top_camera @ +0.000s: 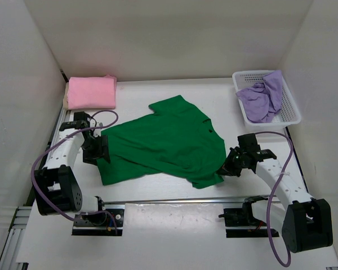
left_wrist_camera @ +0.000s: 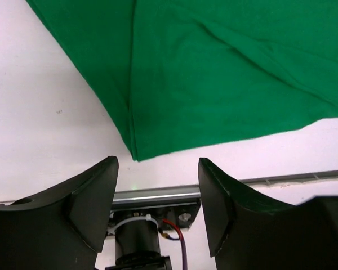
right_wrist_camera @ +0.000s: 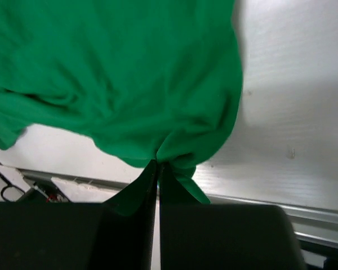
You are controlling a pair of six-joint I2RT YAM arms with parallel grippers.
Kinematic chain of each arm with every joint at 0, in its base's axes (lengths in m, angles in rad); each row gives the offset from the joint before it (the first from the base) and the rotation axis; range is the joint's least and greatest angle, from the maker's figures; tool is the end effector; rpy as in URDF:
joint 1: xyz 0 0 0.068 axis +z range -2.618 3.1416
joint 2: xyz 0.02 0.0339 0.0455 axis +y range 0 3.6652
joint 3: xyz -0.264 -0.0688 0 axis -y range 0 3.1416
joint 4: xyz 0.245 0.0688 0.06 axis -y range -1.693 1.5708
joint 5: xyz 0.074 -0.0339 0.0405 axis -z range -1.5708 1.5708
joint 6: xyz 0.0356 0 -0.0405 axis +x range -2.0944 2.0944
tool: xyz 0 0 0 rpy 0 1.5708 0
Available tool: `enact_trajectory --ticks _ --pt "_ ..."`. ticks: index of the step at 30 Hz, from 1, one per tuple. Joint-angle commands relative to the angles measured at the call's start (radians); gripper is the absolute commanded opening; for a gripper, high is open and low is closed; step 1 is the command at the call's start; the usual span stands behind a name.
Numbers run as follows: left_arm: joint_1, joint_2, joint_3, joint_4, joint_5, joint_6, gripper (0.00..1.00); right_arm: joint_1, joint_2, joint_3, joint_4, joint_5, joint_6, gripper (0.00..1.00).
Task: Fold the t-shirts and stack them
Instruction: Flatten out the tshirt
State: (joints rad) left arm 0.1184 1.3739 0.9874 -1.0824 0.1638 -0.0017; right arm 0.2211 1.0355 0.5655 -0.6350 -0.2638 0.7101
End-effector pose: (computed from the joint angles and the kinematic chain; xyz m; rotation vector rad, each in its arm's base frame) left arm 0.2281 0.0213 0.2271 -0.1687 3.0166 -0.2386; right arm 0.1732 0.0484 0.1863 0.5872 2.7144 0.6247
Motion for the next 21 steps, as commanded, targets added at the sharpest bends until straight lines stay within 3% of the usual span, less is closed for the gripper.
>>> enact_trajectory --ticks 1,10,15,21 --pt "0.004 -0.033 0.011 0.050 0.023 0.002 0.69 0.004 0.006 0.037 0.043 0.043 0.005 0.00" --pt "-0.082 0.209 0.120 0.286 -0.170 0.002 0.65 0.004 0.038 0.046 0.034 0.061 -0.004 0.00" --pt "-0.092 0.356 0.194 0.296 -0.167 0.002 0.65 0.004 0.047 0.047 0.015 0.080 -0.014 0.00" --pt "-0.114 0.370 0.200 0.263 -0.167 0.002 0.62 0.004 0.047 0.047 0.006 0.098 -0.014 0.00"
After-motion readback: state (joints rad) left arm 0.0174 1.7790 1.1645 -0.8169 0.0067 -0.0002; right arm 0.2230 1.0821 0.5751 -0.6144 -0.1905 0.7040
